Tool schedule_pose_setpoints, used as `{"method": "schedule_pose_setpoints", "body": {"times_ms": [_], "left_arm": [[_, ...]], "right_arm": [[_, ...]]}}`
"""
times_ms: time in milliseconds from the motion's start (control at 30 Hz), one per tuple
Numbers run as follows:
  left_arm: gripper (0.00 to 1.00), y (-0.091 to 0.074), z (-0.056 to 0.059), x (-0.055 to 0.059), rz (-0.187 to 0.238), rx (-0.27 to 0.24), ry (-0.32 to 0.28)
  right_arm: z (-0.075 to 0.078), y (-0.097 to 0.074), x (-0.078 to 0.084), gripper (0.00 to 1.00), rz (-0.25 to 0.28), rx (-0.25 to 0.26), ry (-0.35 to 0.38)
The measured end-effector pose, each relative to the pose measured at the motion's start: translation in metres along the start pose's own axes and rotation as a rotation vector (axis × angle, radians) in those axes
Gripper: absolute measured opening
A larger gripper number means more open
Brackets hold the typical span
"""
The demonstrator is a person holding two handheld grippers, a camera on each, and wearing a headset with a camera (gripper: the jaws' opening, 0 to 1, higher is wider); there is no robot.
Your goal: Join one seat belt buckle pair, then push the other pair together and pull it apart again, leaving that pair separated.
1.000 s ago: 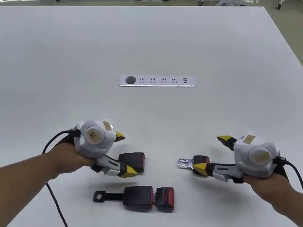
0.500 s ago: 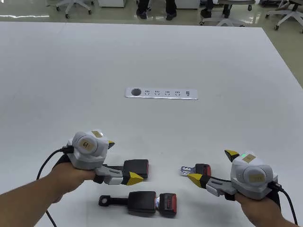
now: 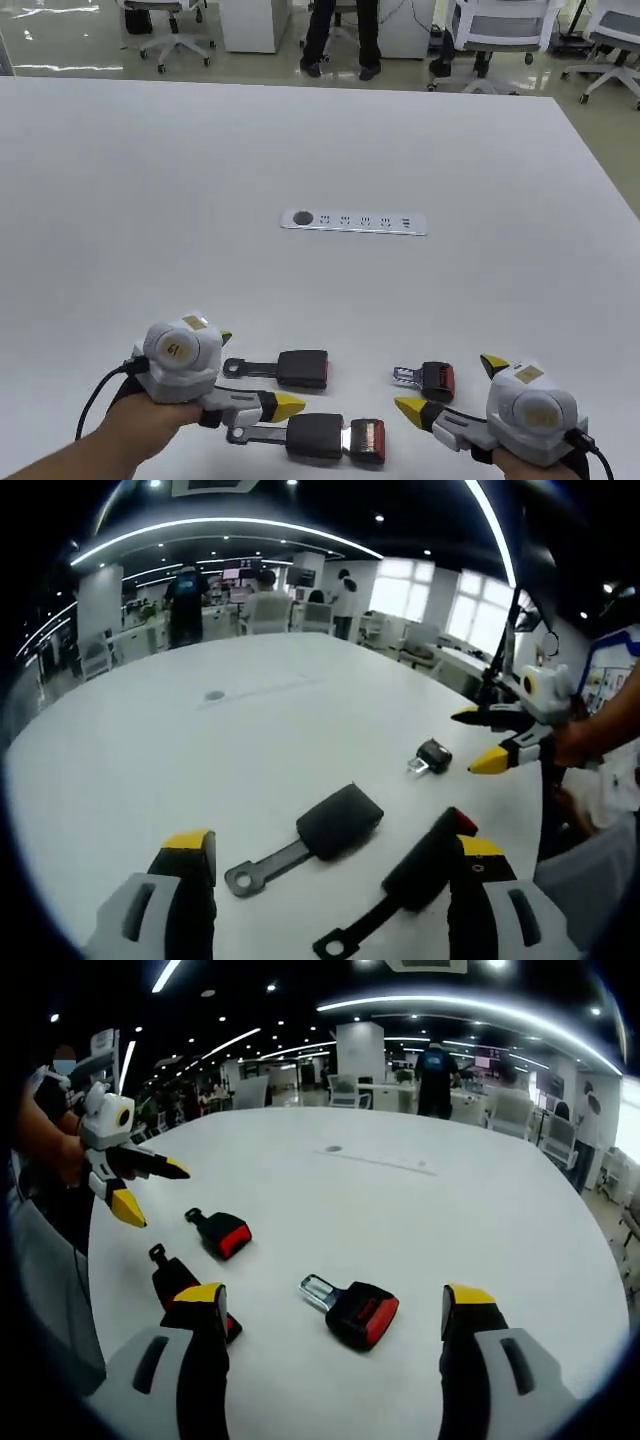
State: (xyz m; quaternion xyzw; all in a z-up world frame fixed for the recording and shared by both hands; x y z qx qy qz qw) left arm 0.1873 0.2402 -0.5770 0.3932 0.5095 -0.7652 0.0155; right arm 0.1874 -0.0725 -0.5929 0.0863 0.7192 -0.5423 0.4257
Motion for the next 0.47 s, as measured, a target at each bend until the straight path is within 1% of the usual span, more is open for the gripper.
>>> {"method": "schedule_pose_setpoints", "body": {"times_ms": [67, 133, 167, 200, 233, 267, 300, 367, 433, 467], "left_arm": [[1.00, -0.006, 0.000, 0.008, 0.007, -0.004, -0.020], [1.00, -0.012, 0.005, 0.014, 0.022, -0.010, -0.037], [1.00, -0.016, 0.005, 0.018, 0.025, -0.015, -0.047], [1.00, -0.018, 0.002, 0.021, 0.026, -0.017, -0.050], [1.00, -0.021, 0.003, 0.023, 0.032, -0.017, -0.053], [1.00, -0.025, 0.008, 0.025, 0.044, -0.019, -0.059], [1.00, -0.028, 0.008, 0.026, 0.052, -0.019, -0.068], [1.00, -0.035, 0.008, 0.029, 0.067, -0.026, -0.087], [1.00, -0.041, 0.009, 0.032, 0.072, -0.030, -0.089], [1.00, -0.045, 0.007, 0.035, 0.079, -0.031, -0.094]], "right_arm": [[-0.006, -0.005, 0.004, 0.90, 0.008, 0.003, 0.005], [-0.010, -0.008, 0.008, 0.90, 0.009, 0.004, 0.006], [-0.013, -0.012, 0.011, 0.91, 0.008, 0.008, 0.005], [-0.015, -0.015, 0.012, 0.91, 0.014, 0.008, 0.006], [-0.020, -0.019, 0.012, 0.91, 0.018, 0.008, 0.008], [-0.022, -0.022, 0.013, 0.92, 0.018, 0.010, 0.007], [-0.022, -0.023, 0.014, 0.92, 0.019, 0.012, 0.005], [-0.028, -0.029, 0.016, 0.93, 0.025, 0.011, 0.000], [-0.034, -0.038, 0.015, 0.93, 0.026, 0.013, -0.006], [-0.036, -0.042, 0.015, 0.93, 0.031, 0.014, -0.006]]}}
Point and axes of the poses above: the centre of the closed fingertips' face, and the gripper's own axes: y roughly forward along the fingers, z roughly to its right, x roughly out of its underside, the point moved 8 cm from there along -y, roughly backward along the fingers, and after that the axes turned 14 degrees about -z, right-handed, at the moved point
